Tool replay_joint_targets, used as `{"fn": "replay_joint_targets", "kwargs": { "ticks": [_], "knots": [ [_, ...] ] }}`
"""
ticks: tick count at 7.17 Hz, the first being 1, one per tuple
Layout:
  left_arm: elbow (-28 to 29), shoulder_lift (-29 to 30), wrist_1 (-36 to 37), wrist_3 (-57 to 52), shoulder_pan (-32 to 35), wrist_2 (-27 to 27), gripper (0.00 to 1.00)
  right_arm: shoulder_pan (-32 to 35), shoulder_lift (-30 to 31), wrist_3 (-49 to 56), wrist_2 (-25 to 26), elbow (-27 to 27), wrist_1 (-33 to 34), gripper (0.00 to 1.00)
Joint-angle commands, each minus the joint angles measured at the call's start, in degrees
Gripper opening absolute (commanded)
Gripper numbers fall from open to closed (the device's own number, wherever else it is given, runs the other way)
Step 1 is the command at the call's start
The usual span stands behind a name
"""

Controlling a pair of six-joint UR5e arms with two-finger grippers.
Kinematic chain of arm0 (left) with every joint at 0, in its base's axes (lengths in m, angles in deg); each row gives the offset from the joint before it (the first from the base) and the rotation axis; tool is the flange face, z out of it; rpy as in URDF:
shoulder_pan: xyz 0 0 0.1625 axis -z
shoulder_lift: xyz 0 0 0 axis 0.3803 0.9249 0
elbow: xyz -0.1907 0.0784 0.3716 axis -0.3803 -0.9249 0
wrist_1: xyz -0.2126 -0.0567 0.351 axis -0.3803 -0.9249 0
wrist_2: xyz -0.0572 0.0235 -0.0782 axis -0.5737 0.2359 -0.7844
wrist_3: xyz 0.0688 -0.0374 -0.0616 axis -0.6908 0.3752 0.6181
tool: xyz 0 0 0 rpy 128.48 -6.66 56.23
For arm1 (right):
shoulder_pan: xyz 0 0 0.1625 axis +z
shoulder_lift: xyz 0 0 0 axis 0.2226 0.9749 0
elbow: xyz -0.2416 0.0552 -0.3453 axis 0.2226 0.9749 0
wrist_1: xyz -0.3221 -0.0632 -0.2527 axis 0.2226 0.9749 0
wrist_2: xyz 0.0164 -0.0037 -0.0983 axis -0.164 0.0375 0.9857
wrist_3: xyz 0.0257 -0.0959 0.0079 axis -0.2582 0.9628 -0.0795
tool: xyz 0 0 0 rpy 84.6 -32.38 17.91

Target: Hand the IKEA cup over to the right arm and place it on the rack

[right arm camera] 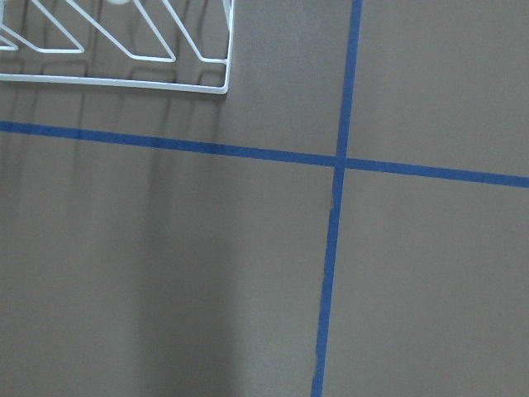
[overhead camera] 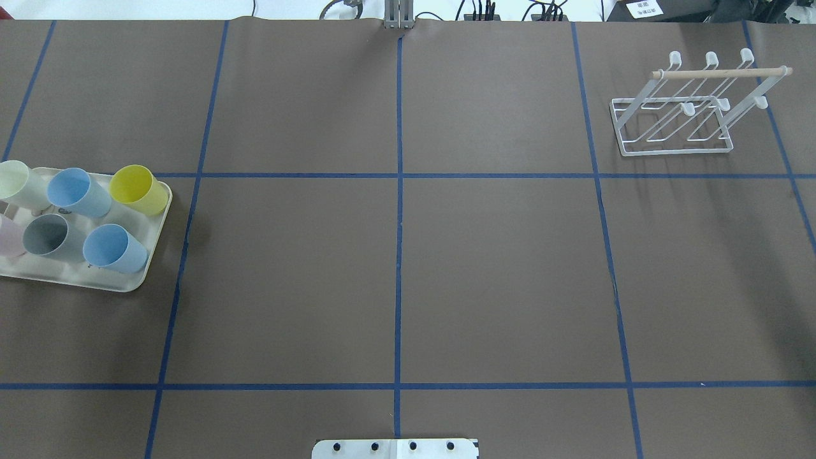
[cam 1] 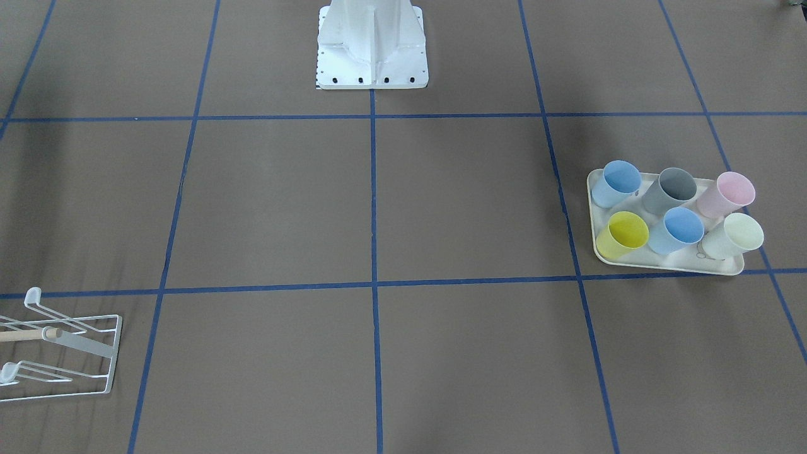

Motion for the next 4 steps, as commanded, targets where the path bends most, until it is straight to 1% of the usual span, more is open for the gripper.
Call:
{"fn": "replay_joint_targets", "kwargs": {
  "ticks": [1,4],
  "knots": [
    [-0.3,-0.2,-0.2,0.0,-0.1,-0.2,1.0,0.0,-0.3,0.0,-0.1,-0.1,0.0,1.0],
    [0.2,-1.0,-0.5,0.1,-0.4,-0.5,1.0,0.0,-0.3,-0.2,-0.8,-0.1,0.1,1.0]
  ]
}}
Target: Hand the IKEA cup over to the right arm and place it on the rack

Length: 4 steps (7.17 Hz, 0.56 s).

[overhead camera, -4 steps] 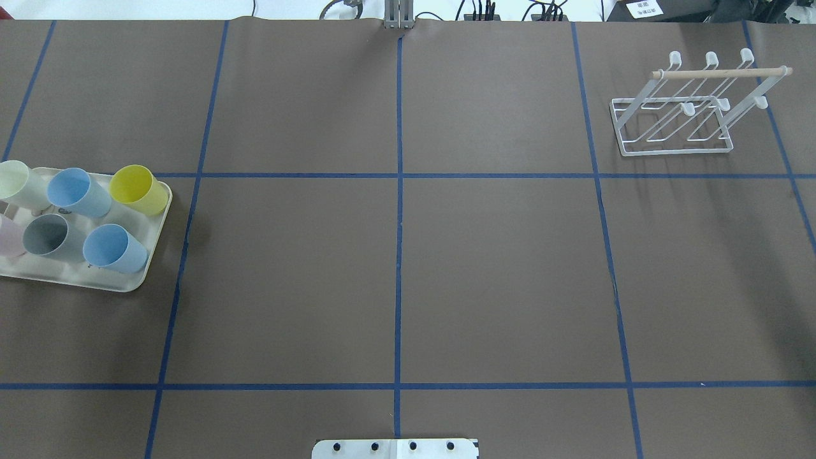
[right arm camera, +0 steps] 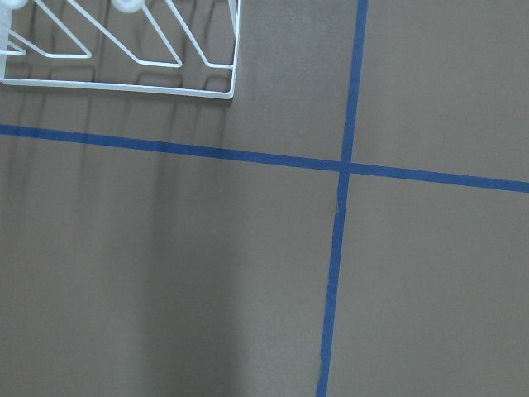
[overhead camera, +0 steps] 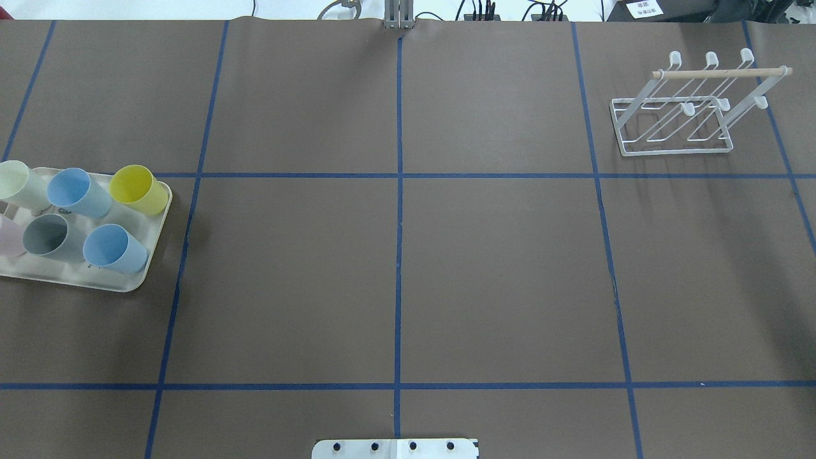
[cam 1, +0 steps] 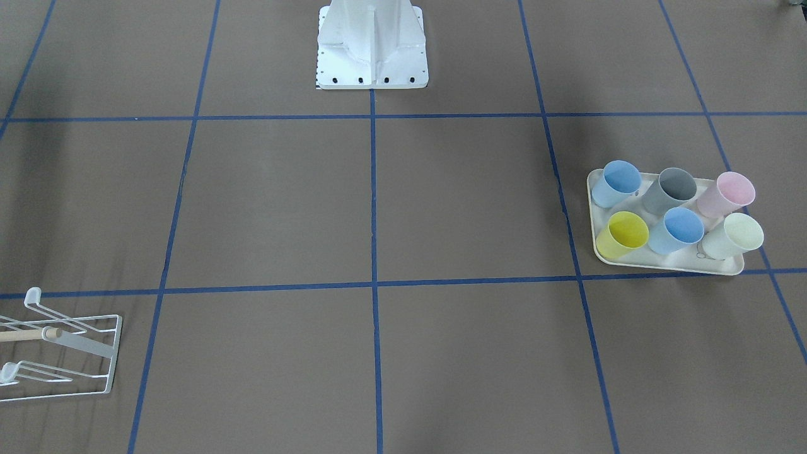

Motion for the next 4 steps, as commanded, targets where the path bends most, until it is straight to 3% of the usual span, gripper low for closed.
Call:
{"fn": "replay_joint_targets", "kwargs": {
  "ticks": [1,4],
  "knots": [
    [-1.6,-2.2,-1.9,0.1,-0.2,-0.6,1.0,0.0,0.2,-0.1,-0.4,0.0,0.0,1.0],
    [0.6,-3.1,-4.7,0.5,-4.3,-1.3,1.0,-0.1,0.2,-0.1,-1.3,0.1,0.0,1.0]
  ]
}}
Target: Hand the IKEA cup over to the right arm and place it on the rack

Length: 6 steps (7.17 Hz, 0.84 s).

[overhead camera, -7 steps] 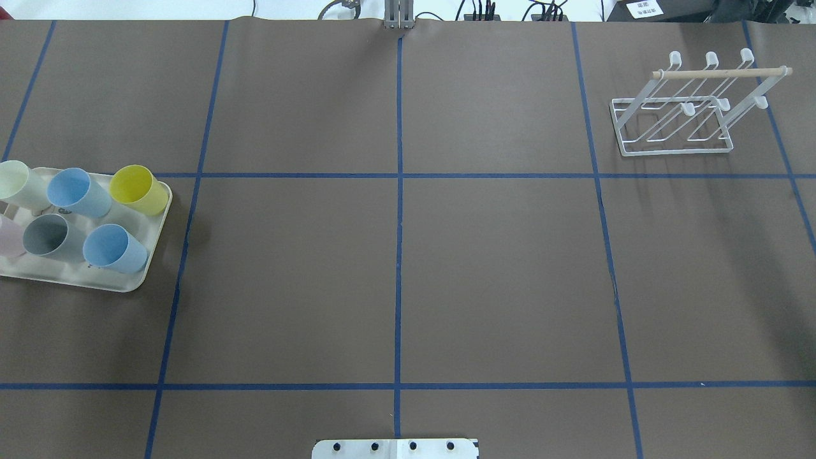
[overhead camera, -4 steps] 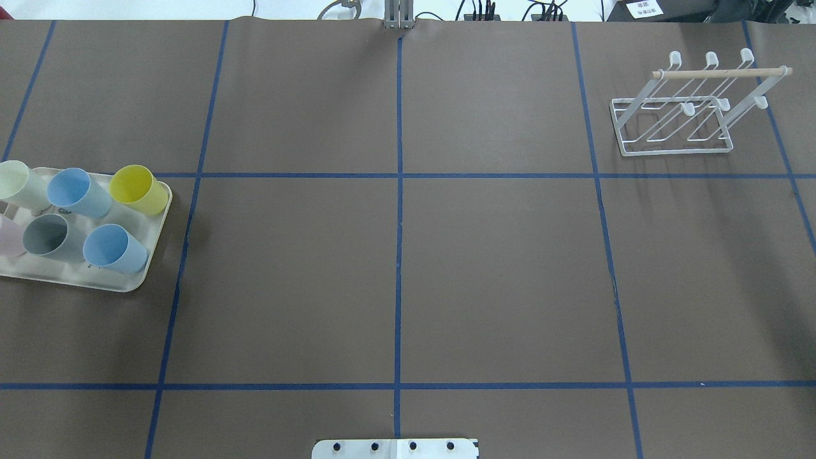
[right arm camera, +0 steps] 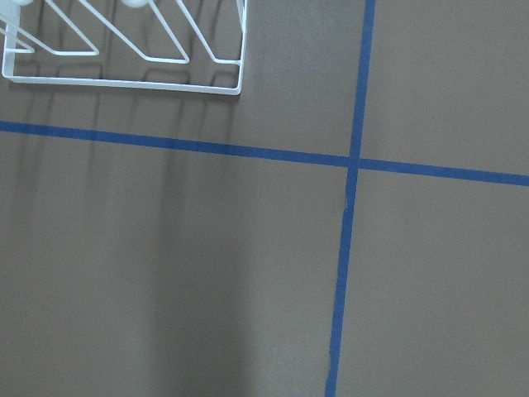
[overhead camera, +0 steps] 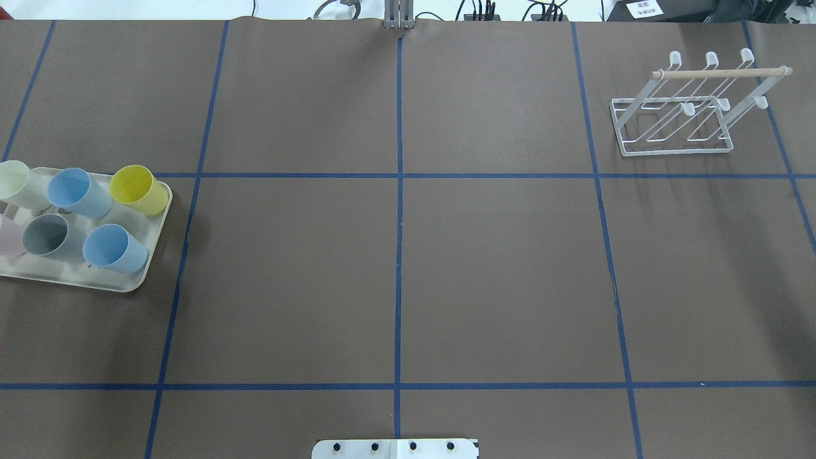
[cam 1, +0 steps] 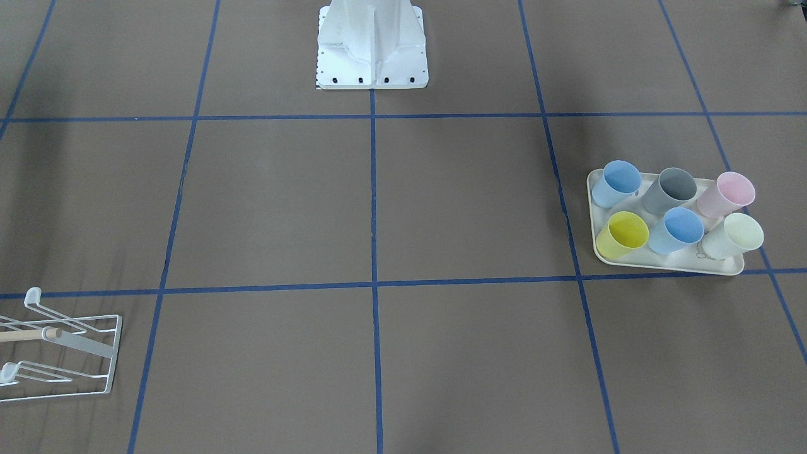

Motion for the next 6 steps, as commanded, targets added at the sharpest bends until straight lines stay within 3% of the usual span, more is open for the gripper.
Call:
{"fn": "replay_joint_targets", "kwargs": {
  "ticks": [1,6],
  "knots": [
    [0.3,0.2,-0.6,3.6,-7.2,0.4,1.0,0.0,0.1,0.0,-0.6,-0.1,0.0,1.0],
    [5.5,3.4,-0.7,8.4,-11.1,1.3,1.0,0.0,0.2,0.2,-2.6,0.1,0.0,1.0]
  ]
}}
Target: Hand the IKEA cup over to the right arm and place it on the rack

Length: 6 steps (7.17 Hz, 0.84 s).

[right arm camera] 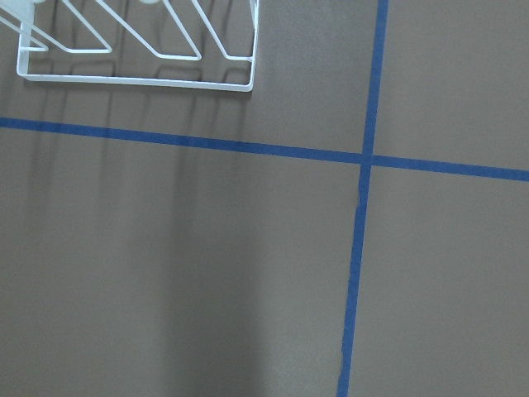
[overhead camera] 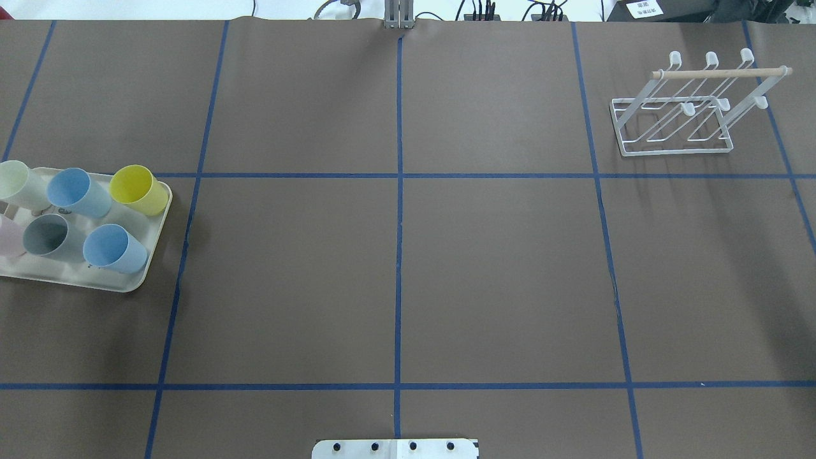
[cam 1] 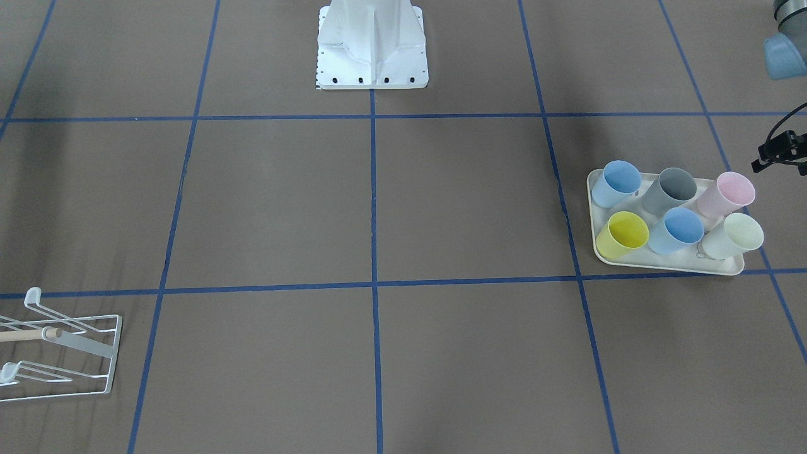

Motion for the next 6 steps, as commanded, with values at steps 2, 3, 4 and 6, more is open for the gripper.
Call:
{"fn": "replay_joint_targets", "kwargs": {
  "ticks": [2,3,4,6],
  "knots": [
    [4.5,2.9,0.0,0.0,-3.2,0.1,1.0,-0.2,0.0,0.1,-0.4,0.0,0.0,1.0],
    [5.3,2.8,-0.9,0.1,-3.6,0.2,1.0,-0.3,0.0,0.1,-0.4,0.0,0.0,1.0],
    [6.7,2.8,-2.2,0.1,-3.9,0.2,1.0,-0.4,0.0,0.0,-0.5,0.0,0.0,1.0],
    [8.5,2.9,-4.9,0.1,-4.5,1.3,0.99,-0.4,0.0,-0.1,-0.7,0.0,0.0,1.0]
  ]
}}
